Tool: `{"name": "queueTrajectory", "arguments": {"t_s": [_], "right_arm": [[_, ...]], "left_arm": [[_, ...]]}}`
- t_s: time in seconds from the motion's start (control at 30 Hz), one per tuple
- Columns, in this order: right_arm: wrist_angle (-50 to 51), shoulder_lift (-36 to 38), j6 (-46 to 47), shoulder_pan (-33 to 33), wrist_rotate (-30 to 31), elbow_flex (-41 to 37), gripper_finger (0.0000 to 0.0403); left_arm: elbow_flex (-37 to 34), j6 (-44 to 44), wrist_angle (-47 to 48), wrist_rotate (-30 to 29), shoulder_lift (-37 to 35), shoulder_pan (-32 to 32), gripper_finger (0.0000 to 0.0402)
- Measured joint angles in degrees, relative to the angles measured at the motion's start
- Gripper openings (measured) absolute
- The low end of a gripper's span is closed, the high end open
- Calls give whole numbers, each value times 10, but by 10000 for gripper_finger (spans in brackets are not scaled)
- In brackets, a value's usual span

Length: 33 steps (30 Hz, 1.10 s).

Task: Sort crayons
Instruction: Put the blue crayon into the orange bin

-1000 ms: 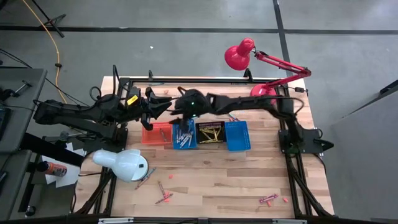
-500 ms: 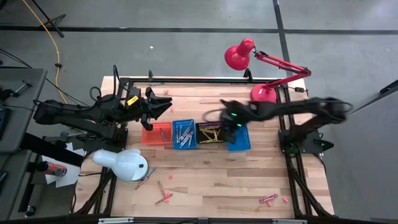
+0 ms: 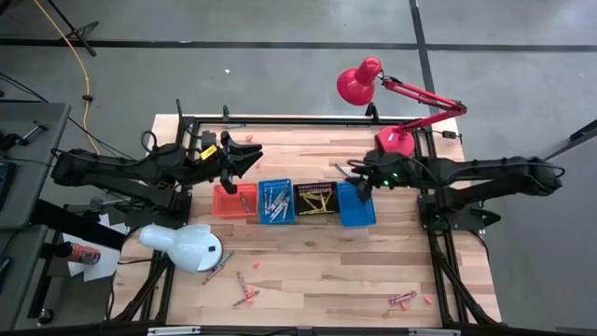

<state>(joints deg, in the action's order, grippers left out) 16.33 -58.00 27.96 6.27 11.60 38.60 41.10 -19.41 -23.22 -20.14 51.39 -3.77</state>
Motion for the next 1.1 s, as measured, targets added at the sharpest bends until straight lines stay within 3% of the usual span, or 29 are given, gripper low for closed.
{"name": "queueTrajectory", "arguments": {"t_s": [0.4,0.63,0.87,1.1], "right_arm": [[139,-278,-25,153,-10,165,187],[158,-400,-25,183,-100,232,187],[188,-470,-35,182,-104,263,187],[193,-489,-35,184,-48,263,187]], "left_arm": [[0,-15,-3,4,11,0,102],[0,-15,-1,4,12,0,102],[0,-15,-2,5,12,0,102],[0,-15,-2,5,11,0,102]]}}
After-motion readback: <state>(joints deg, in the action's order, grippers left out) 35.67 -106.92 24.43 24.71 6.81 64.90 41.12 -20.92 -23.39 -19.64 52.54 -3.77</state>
